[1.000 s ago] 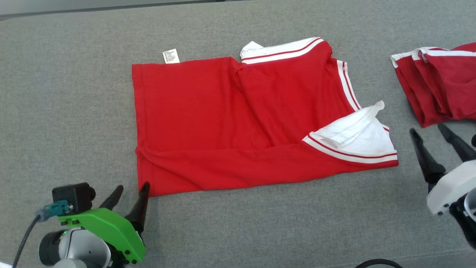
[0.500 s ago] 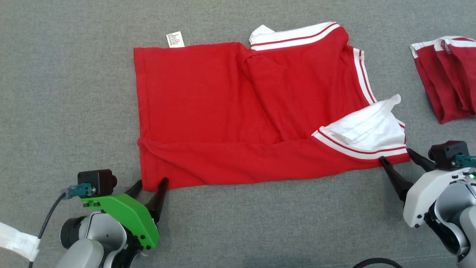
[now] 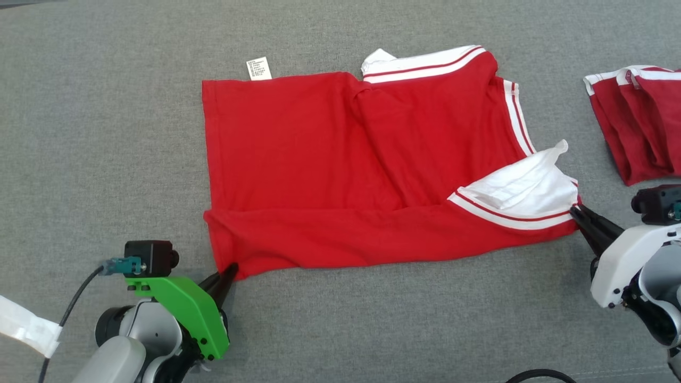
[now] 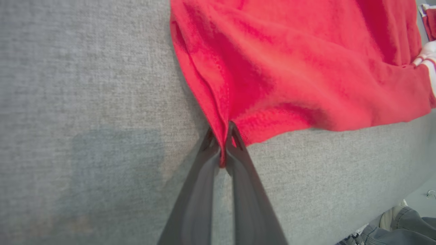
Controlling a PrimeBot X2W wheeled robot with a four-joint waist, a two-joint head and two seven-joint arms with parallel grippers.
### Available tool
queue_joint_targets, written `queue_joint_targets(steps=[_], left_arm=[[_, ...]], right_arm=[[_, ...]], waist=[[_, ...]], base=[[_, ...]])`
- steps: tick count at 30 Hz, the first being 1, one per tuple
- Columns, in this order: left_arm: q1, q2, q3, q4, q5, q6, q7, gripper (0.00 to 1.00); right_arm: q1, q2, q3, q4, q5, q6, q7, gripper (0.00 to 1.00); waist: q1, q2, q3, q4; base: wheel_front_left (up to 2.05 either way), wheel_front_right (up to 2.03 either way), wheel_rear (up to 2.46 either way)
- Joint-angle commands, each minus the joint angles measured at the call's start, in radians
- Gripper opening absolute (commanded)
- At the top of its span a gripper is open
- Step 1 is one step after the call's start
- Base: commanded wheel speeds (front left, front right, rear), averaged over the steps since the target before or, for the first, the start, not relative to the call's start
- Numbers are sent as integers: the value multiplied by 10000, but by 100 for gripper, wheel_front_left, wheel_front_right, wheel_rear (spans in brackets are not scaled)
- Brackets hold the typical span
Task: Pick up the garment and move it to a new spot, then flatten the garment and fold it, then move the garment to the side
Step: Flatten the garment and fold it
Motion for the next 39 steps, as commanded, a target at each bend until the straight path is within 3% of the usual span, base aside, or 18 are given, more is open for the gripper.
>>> queue_joint_targets(steps=[1, 9, 15, 24, 30, 31, 32, 33, 34, 39], left_arm=[[145, 117, 14, -52, -5, -17, 25, 0], [1361, 1027, 216, -2482, -325, 288, 436, 0], [2678, 1230, 466, -3760, -889, 588, 313, 0], [3781, 1408, 798, -4174, -1437, 700, 86, 0], [3650, 926, 481, -3102, -1708, 626, 243, 0], [3576, 876, 399, -2889, -1647, 574, 268, 4], [3498, 804, 377, -2720, -1610, 529, 226, 26], [3415, 725, 377, -2586, -1593, 499, 129, 74], [3340, 680, 399, -2413, -1519, 450, -17, 100], [2994, 902, 775, -2703, -1173, 609, -404, 100]], right_arm=[[-42, -71, -40, -59, 122, -5, 16, 0], [960, -1035, -599, -1178, 1087, -5, 814, 0], [2208, -1361, -1267, -1897, 1564, -6, 1423, 0], [3240, -1242, -2104, -2517, 1702, -6, 1959, 0], [2855, -903, -1628, -1952, 1265, -5, 2134, 0], [2757, -835, -1501, -1825, 1190, -6, 2102, 0], [2635, -812, -1413, -1734, 1092, -6, 2010, 0], [2523, -763, -1338, -1656, 1060, -5, 1909, 22], [2440, -750, -1219, -1539, 1004, -5, 1738, 100], [2120, -1000, -1834, -1978, 1475, -5, 1504, 100]], waist=[[0, -1, -100, -20], [0, -1, -388, -14], [0, -1, -361, -44], [0, -1, -387, -55], [0, -1, -300, -72], [0, -1, -278, -68], [0, -1, -239, -61], [0, -1, -196, -45], [0, -1, -151, 26], [0, -1, -10, 203]], base=[[0, 0, 0], [0, 0, 0], [0, 0, 0], [0, 0, 0], [0, 0, 0], [0, 0, 0], [0, 0, 0], [0, 0, 0], [0, 0, 0], [0, 0, 0]])
